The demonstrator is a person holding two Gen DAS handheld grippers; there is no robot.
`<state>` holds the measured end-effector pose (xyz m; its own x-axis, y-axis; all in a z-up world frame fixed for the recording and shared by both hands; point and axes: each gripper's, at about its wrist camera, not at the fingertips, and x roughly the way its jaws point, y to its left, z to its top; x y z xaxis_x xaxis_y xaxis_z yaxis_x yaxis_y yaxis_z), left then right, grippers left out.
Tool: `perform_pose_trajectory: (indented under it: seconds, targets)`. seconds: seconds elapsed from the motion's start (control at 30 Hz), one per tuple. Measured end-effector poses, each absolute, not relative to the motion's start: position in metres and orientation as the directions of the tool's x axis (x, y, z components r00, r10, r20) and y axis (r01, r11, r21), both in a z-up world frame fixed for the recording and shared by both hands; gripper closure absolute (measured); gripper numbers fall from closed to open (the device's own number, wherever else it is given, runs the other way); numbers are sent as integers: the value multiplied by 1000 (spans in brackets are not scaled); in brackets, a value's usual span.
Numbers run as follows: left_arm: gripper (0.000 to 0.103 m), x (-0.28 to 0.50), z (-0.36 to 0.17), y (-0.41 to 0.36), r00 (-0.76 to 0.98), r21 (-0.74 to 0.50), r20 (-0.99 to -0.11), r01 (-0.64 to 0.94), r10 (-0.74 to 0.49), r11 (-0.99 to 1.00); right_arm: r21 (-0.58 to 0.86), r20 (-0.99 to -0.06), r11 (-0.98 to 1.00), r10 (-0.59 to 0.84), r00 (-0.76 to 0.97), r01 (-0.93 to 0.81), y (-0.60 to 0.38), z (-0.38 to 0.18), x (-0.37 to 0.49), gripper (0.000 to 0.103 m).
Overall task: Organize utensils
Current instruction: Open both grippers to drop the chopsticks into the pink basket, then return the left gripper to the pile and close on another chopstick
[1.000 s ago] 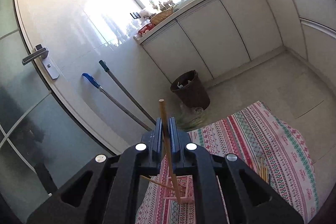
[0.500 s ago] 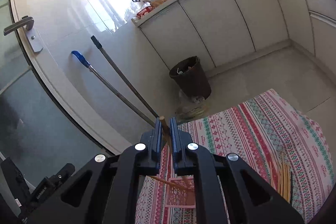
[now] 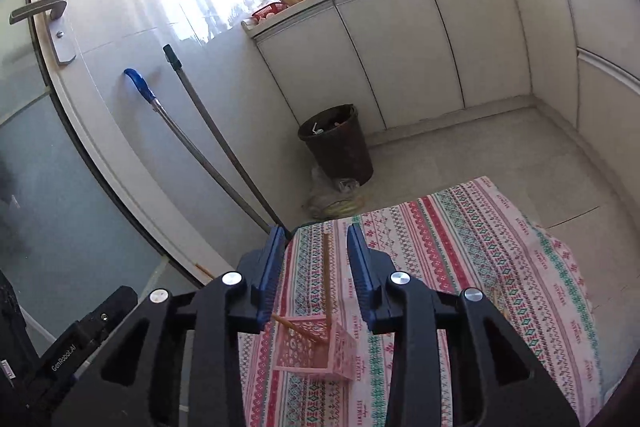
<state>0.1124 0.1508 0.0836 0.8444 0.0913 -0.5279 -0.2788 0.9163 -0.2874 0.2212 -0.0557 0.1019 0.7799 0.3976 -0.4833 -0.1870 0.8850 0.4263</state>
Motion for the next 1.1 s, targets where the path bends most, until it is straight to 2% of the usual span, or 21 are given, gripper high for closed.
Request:
perform_pose_trajectory:
  seconds: [0.17, 0.27, 0.37, 0.47, 0.6, 0.73, 0.87, 1.1]
  targets:
    - [20, 114, 77, 125, 829, -201, -546, -273, 123, 941, 304, -522, 943, 283, 804, -134, -66, 93, 204, 37]
    - [19, 120, 65, 107, 798, -132, -587, -258, 135, 957, 201, -548, 975, 195, 814, -99, -74, 85, 194, 22]
    - [15, 126, 48, 88, 771, -73, -622, -233, 139, 970, 111, -571, 993, 88, 816, -29, -93, 74, 184, 12]
    - [7, 133, 32, 68, 742, -38, -658, -205, 130, 978, 81, -616, 994, -4, 788, 69, -129, 61, 180, 7]
    - [7, 151, 2, 34, 666, 23, -739, -124, 101, 992, 139, -716, 973, -30, 697, 185, -188, 40, 182, 7]
    - [7, 170, -34, 1, 572, 69, -816, -48, 84, 996, 269, -801, 920, 49, 596, 286, -243, 17, 182, 7]
    - [7, 190, -71, -19, 445, -21, -896, -15, -12, 1000, 393, -825, 846, 151, 544, 360, -276, -1, 178, 7]
    - [7, 216, -102, -51, 375, 14, -927, -32, 25, 999, 407, -850, 833, 196, 489, 375, -289, -20, 179, 7]
